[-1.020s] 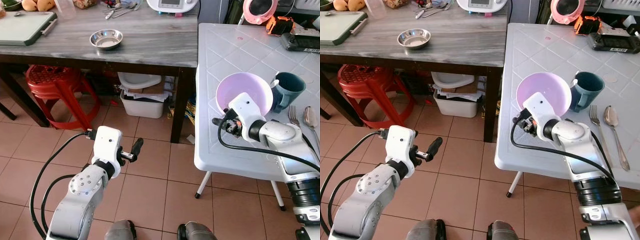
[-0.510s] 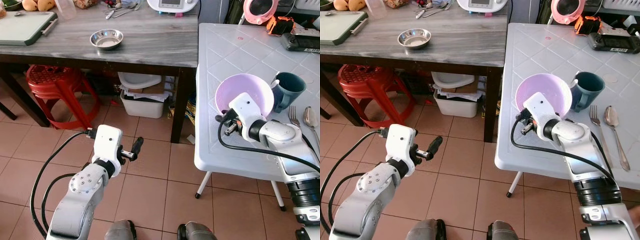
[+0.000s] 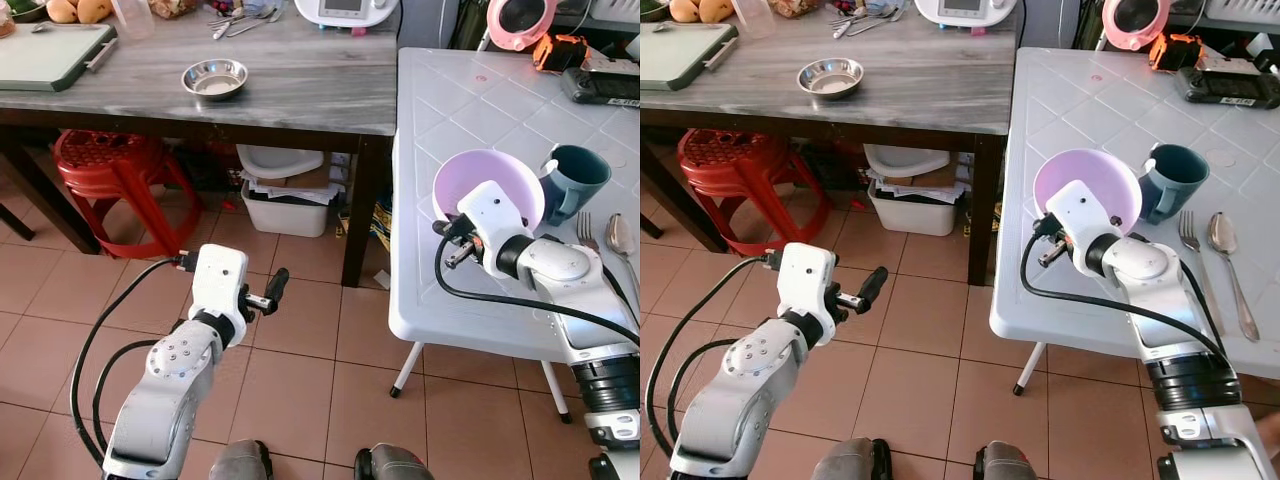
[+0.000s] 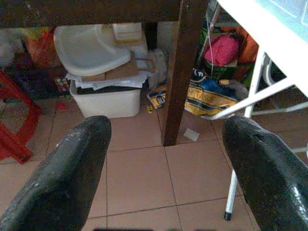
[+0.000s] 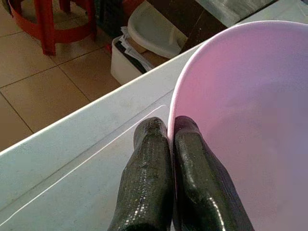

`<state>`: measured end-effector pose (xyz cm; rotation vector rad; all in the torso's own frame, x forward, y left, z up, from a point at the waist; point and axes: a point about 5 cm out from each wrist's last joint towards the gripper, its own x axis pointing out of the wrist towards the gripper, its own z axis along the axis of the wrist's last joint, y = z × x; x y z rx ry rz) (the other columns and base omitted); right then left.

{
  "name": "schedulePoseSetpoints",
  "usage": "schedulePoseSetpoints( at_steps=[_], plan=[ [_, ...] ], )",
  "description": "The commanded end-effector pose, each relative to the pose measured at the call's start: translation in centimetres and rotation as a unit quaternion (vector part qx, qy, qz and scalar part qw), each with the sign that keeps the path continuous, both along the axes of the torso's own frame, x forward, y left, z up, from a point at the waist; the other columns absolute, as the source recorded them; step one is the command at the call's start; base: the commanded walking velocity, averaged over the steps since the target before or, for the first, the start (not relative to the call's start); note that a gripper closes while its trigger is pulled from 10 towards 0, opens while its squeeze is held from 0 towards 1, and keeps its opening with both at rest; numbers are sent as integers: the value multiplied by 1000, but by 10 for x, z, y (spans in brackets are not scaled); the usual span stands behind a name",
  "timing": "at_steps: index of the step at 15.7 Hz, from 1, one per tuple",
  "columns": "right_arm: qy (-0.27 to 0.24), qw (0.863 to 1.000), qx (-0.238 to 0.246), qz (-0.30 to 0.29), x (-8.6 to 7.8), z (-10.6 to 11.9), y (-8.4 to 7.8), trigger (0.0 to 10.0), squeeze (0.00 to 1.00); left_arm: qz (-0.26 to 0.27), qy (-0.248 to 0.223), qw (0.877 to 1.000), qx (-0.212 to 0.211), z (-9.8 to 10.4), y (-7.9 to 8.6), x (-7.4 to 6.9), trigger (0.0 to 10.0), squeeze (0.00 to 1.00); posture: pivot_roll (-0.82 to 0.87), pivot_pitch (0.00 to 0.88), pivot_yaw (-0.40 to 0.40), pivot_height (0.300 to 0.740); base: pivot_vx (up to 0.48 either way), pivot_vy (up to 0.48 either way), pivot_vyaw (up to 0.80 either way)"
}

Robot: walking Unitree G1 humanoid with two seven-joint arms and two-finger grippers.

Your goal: Setting the table

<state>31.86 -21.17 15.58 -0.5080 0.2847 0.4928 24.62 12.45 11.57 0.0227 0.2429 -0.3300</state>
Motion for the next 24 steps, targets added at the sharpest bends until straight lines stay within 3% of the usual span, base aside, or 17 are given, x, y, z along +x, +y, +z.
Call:
schedulePoseSetpoints(
  at_steps=[1, 3, 4, 5, 6, 10, 11, 14, 18, 24],
  plan=[
    [-15, 1000, 5, 3, -1, 0, 4, 0, 0, 14, -2, 1000, 6, -1, 4, 3, 10000, 0, 7, 48, 11, 740, 0, 0, 0],
    [-76, 996, 39, 8, 0, 13, 14, 0, 0, 31, -4, 999, 6, -2, 7, 6, 10000, 0, 3, 35, 12, 740, 0, 0, 0],
    [-111, 992, 61, 13, -3, 20, 21, 1137, 0, 39, -5, 999, 2, -2, 8, 8, 10000, 0, -4, 24, 7, 740, 0, 0, 0],
    [-138, 986, 91, 7, -6, 25, 27, 8980, 0, 44, -6, 999, -2, -3, 8, 10, 10000, 0, -8, 11, 5, 740, 0, 0, 0],
    [-157, 983, 98, 0, -9, 24, 31, 10000, 0, 45, -8, 999, -4, -4, 7, 12, 10000, 0, -12, 0, 4, 740, 0, 0, 0],
    [-223, 962, 135, -77, -18, 20, 34, 10000, 0, 70, -48, 996, -35, 1, 4, 22, 10000, 0, -15, 0, 0, 740, 0, 480, 0],
    [-238, 954, 150, -101, -20, 20, 34, 10000, 0, 87, -83, 992, -45, 7, 5, 26, 10000, 0, -17, 0, 2, 740, 0, 480, 0],
    [-260, 941, 179, -122, -21, 26, 41, 10000, 0, 110, -129, 984, -47, 17, 7, 36, 10000, 0, -26, 0, 15, 740, 0, 476, 0],
    [-265, 934, 195, -142, -25, 21, 49, 10000, 0, 104, -159, 981, -36, 20, 5, 41, 10000, 0, -32, 0, 20, 740, 0, 469, 0],
    [-257, 932, 204, -152, -29, 16, 52, 10000, 0, 99, -161, 981, -47, 15, -3, 41, 10000, 0, -36, 0, 19, 740, 0, 450, 0]
  ],
)
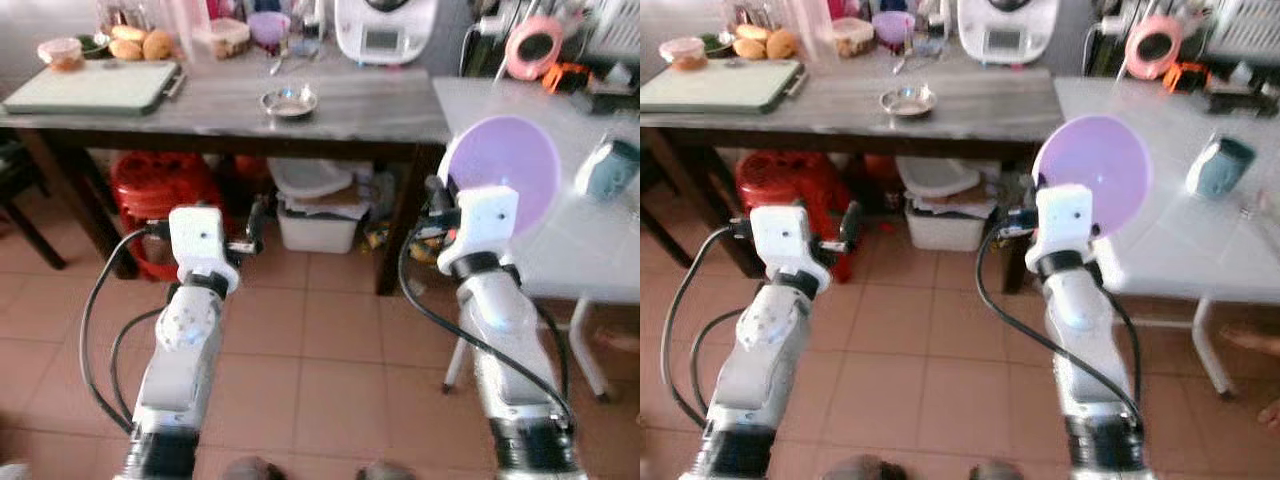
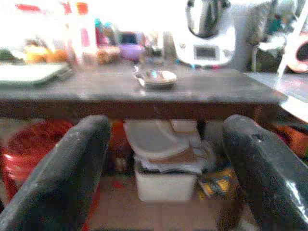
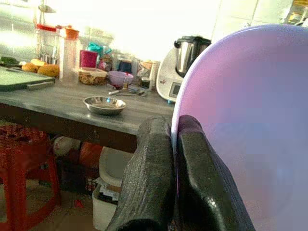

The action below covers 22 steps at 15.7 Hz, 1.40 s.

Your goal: Setting the table

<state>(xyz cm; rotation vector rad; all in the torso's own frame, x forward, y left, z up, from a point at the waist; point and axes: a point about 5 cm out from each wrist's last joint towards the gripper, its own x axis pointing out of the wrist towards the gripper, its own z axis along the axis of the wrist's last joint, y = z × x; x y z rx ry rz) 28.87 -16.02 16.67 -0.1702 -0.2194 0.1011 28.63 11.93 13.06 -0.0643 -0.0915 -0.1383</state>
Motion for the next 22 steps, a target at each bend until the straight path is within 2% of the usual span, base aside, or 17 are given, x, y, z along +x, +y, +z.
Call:
schedulePoseSetpoints(
  at_steps=[1, 3, 6, 12, 17, 22],
  plan=[
    [-9, 1000, 3, -3, 0, 4, 0, 10000, 0, 6, -4, 1000, 13, -1, 2, 0, 10000, 0, -40, 0, 18, 740, 0, 450, 0],
    [-6, 1000, 5, -3, -3, 2, 1, 10000, 0, 14, -17, 1000, 15, -1, 5, -3, 10000, 0, -38, 0, 18, 740, 0, 0, 0],
    [-6, 1000, -4, 4, -6, 1, 4, 10000, 0, -20, -27, 999, 5, 2, 3, -6, 10000, 0, -35, 0, 17, 740, 199, 0, 0],
    [-8, 1000, -3, 9, -6, 3, 5, 10000, 0, -34, -30, 999, -2, 3, 0, -7, 10000, 0, -38, 0, 21, 740, 480, 0, 383],
    [-9, 1000, -2, 16, -6, 3, 6, 10000, 0, -39, -30, 999, -5, 3, -2, -7, 10000, 0, -40, 0, 20, 740, 480, 0, 650],
    [6, 1000, 3, 0, -4, 0, 5, 10000, 0, -59, -30, 998, -3, 3, -8, -10, 10000, 0, -38, 0, 17, 740, 480, 0, 0]
  ],
)
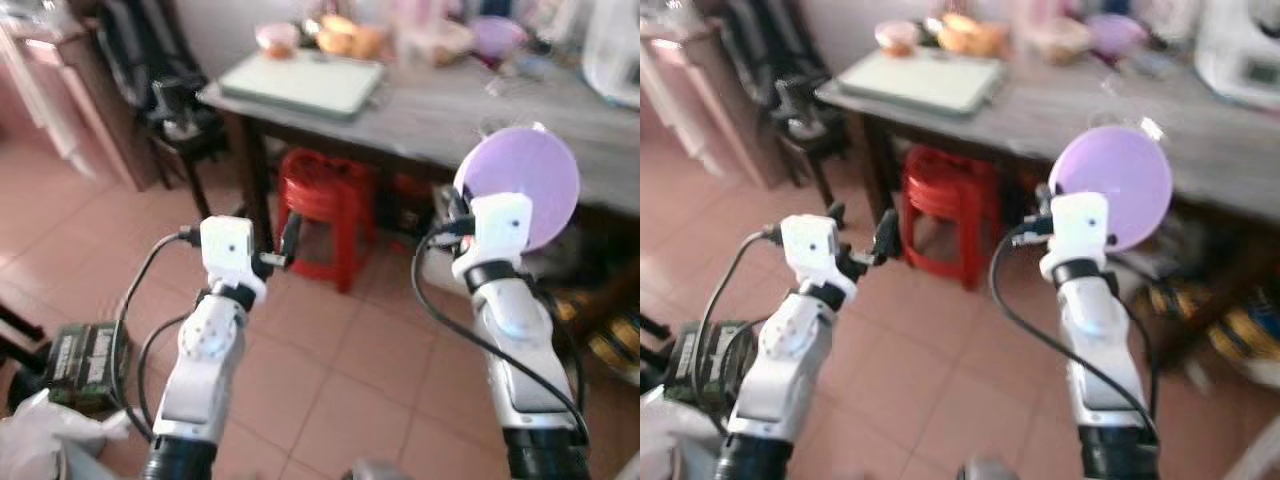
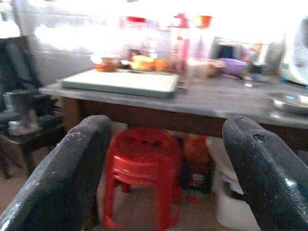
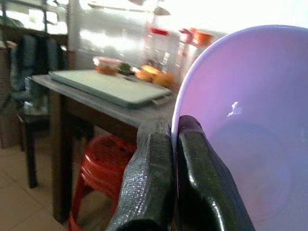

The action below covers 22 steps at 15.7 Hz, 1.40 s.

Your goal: Setting the table

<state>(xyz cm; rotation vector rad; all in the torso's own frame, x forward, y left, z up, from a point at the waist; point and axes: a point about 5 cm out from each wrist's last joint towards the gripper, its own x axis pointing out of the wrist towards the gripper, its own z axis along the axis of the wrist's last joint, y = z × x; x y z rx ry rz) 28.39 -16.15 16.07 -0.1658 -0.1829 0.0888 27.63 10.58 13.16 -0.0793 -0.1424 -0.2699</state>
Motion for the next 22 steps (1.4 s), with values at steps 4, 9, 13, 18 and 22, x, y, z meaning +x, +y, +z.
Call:
schedulePoseSetpoints(
  at_steps=[4, 9, 13, 18, 22],
  plan=[
    [-13, 1000, 7, 14, 1, 6, 10, 10000, 0, -5, -3, 1000, 2, 2, 3, -1, 10000, 0, -33, 0, 14, 740, 480, 0, -361],
    [-5, 1000, 9, 17, 5, 4, 13, 10000, 0, -20, 4, 1000, 2, 0, 0, -3, 10000, 0, -25, 0, 12, 740, 364, 0, -770],
    [-11, 1000, 10, 23, 6, 6, 15, 10000, 0, -27, 2, 1000, -4, 2, 0, -4, 10000, 0, -24, 0, 10, 740, 475, 0, -523],
    [-17, 999, 12, 40, 6, 7, 20, 10000, 0, -18, 4, 1000, -1, 2, 3, -2, 10000, 0, -22, 0, 12, 740, 475, 0, 0],
    [-21, 998, 20, 56, 5, 9, 23, 10000, 0, 23, -10, 1000, 9, 6, 12, -2, 10000, 0, -19, 0, 12, 740, 240, 0, 0]
  ],
)
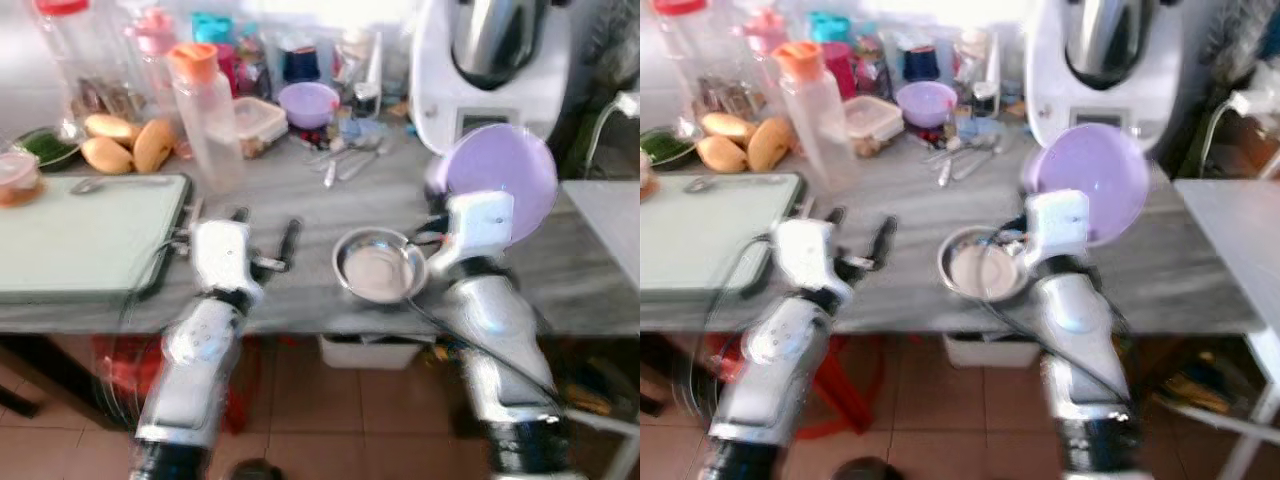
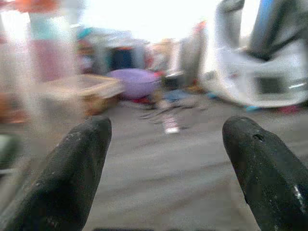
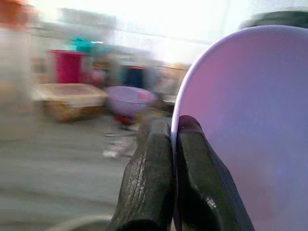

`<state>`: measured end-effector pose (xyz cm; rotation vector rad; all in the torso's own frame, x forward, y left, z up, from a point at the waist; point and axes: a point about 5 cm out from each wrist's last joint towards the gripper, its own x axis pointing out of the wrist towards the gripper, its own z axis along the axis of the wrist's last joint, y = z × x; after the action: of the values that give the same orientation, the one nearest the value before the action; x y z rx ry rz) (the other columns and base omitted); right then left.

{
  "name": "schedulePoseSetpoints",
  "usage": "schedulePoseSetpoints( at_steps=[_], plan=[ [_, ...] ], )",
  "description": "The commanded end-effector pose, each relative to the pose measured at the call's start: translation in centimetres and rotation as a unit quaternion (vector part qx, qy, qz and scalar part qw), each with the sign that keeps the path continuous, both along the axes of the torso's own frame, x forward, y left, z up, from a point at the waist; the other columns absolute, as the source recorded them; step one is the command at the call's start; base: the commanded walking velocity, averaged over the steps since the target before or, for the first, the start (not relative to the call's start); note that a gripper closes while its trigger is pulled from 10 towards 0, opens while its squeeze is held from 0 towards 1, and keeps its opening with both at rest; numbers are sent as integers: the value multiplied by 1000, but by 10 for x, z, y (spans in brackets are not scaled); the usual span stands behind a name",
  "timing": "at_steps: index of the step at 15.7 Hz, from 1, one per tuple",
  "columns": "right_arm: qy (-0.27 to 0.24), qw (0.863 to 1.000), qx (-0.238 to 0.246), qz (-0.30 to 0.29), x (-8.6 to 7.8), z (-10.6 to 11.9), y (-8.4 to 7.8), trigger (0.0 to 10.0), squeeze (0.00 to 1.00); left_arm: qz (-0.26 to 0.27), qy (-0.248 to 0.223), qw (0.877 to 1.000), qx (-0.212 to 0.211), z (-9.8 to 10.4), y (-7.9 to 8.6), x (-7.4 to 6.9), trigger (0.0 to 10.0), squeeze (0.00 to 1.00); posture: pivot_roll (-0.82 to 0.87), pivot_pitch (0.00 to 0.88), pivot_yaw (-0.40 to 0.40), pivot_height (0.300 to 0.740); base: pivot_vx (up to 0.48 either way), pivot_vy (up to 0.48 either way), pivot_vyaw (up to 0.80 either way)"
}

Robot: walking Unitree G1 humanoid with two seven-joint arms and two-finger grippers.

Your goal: Setting the table

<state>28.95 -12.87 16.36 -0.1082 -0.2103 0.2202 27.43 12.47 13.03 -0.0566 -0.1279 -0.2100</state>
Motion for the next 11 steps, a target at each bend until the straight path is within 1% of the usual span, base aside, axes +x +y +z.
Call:
schedulePoseSetpoints(
  at_steps=[1, 3, 5, 7, 9, 10, 11],
  plan=[
    [-11, 1000, 1, -4, -1, 5, -9, 10000, 0, 15, -20, 1000, 10, 8, 1, -1, 10000, 0, -14, 0, 10, 740, 0, 0, 0],
    [-11, 1000, -1, 2, -2, 5, -8, 10000, 0, 29, -21, 999, 30, 7, 8, -6, 10000, 0, 0, 0, 9, 740, 0, 0, 0],
    [-15, 999, -9, 26, -2, 6, -2, 10000, 0, 66, -11, 996, 51, 3, 24, -13, 10000, 0, 15, 0, 8, 740, 0, 0, 0],
    [-16, 999, -11, 33, 0, 7, -1, 10000, 0, 81, -12, 995, 61, 5, 34, -15, 10000, 0, 27, 5, 9, 740, 0, 0, 634],
    [-17, 999, -11, 39, 4, 10, 0, 10000, 0, 88, -5, 993, 73, 7, 42, -19, 10000, 0, 31, 35, 12, 740, 0, 0, 713],
    [-15, 999, -9, 40, 7, 11, 0, 10000, 0, 70, 1, 995, 68, 5, 41, -23, 10000, 0, 31, 45, 13, 740, 0, 0, 0],
    [-15, 999, -8, 41, 9, 12, -1, 10000, 0, 67, 3, 995, 69, 4, 41, -24, 10000, 0, 31, 45, 13, 740, 0, 0, 0]
  ],
)
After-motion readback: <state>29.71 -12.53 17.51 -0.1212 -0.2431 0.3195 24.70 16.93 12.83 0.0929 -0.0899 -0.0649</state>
